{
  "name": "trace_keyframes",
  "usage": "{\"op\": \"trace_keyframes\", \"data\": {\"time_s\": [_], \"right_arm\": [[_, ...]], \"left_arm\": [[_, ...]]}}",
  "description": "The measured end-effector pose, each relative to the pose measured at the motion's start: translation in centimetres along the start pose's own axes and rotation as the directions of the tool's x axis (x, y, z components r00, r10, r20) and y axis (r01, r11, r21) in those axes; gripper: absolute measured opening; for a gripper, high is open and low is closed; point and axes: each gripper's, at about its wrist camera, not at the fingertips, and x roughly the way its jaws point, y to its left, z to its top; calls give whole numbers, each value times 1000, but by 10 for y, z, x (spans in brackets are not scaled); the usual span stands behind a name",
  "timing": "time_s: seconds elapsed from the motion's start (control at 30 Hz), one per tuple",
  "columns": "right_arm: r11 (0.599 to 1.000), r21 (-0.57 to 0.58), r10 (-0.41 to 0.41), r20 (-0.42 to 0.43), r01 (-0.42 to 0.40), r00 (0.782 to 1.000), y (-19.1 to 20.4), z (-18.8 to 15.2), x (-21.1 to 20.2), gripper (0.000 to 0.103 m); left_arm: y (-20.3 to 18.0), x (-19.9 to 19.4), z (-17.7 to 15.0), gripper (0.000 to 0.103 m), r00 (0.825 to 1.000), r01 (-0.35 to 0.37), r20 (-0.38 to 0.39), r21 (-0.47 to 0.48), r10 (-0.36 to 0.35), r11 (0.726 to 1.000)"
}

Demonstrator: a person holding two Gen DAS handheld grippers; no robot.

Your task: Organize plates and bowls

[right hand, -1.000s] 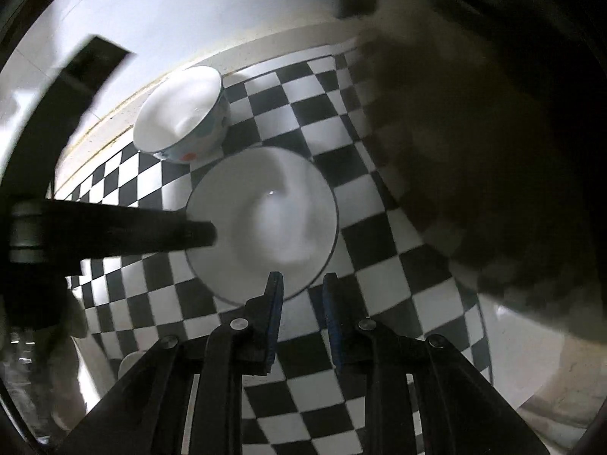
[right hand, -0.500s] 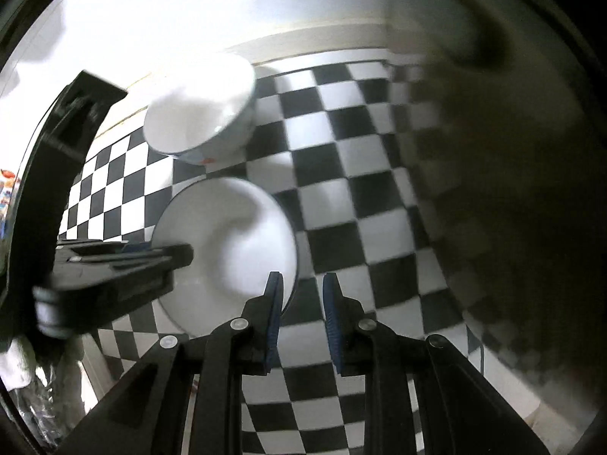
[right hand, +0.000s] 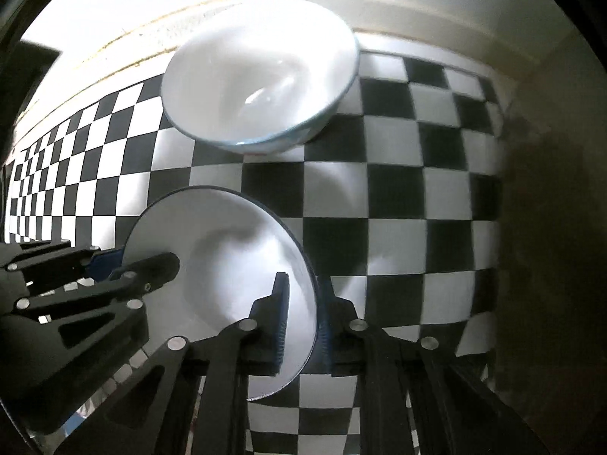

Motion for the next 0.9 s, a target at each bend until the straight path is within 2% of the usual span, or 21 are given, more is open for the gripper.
{"op": "trace_keyframes", "data": {"time_s": [0.07, 0.17, 0.2, 0.27, 0.37, 0.43, 0.7, 0.9], "right_arm": [[1000, 2, 6, -24, -6, 1000, -3, 5, 7, 10], [1000, 6, 24, -40, -24, 999, -5, 8, 13, 10], [1000, 7, 28, -42, -28, 999, -6, 9, 13, 9], [999, 22, 51, -47, -50, 998, -9, 12, 13, 8], [991, 64, 119, -60, -115, 991, -20, 15, 13, 7], [989, 70, 133, -62, -129, 989, -25, 19, 14, 6], [986, 57, 156, -30, -154, 987, -23, 17, -11, 6], [982, 53, 183, 8, -183, 983, -32, 1, -47, 6]], "left_arm": [[-8, 3, -1, 17, 1000, -2, 1, 3, 2, 1000], [7, 3, -3, 16, 1000, 9, 0, -2, -9, 1000], [8, 4, -3, 12, 1000, 21, 0, -7, -21, 1000], [9, 0, -4, 11, 998, 61, -1, -17, -61, 998], [6, -5, -7, 11, 999, 33, 25, 1, -33, 999], [11, -8, -7, 11, 999, 38, 27, -2, -38, 999], [32, -28, -19, 11, 997, 50, 62, -11, -49, 999], [28, -72, -34, 11, 993, 47, 113, -3, -46, 999]]}}
